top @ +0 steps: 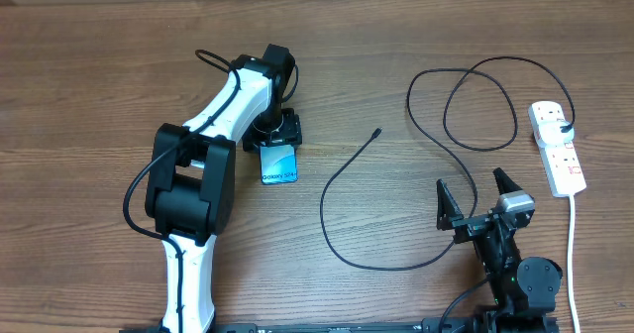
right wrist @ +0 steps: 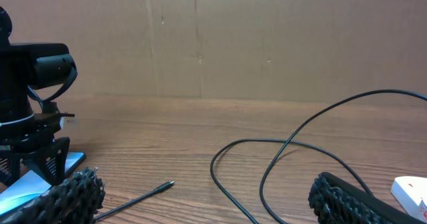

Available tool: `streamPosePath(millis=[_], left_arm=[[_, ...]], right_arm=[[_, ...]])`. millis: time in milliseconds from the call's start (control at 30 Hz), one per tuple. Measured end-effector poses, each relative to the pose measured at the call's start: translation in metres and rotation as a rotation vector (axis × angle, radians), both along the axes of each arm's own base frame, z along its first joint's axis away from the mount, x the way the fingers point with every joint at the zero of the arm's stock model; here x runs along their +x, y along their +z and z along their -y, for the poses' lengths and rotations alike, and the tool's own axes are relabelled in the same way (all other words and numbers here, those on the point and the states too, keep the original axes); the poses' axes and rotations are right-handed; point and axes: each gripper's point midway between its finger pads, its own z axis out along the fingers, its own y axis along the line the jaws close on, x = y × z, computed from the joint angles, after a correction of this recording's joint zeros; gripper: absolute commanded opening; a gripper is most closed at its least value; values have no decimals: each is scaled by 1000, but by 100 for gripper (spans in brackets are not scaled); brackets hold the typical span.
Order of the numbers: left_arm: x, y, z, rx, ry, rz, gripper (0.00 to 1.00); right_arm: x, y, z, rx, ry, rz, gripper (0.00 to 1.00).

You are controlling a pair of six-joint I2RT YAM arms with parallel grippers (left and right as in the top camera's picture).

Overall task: Plug charger to phone and switch on socket
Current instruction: 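Lift and tilt the phone upright with the left gripper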

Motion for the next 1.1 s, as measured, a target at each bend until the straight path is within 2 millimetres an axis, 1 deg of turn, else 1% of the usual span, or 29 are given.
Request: streamPosePath(millis=[233, 333, 433, 533, 633, 800, 933, 1100], left_arm=[[4, 0, 0, 3, 7, 27, 68], [14, -1, -1, 9, 10, 70, 67], [30, 0, -2, 16, 13, 137, 67], [47, 1, -6, 25, 25, 203, 67], [59, 2, -11, 33, 37, 249, 67], [71, 2, -20, 42, 57, 291, 70], [72, 2, -21, 41, 59, 291, 81], [73, 1, -23, 46, 52, 294, 84]], right_arm=[[0, 0, 0, 0, 0, 0, 100], [0, 0, 0, 0, 0, -1, 100], [0, 0, 0, 0, 0, 0, 100], [0, 0, 0, 0, 0, 0, 100], [0, 0, 0, 0, 0, 0, 100], [0, 0, 0, 0, 0, 0, 100], [0, 0, 0, 0, 0, 0, 100], [0, 0, 0, 0, 0, 0, 100]])
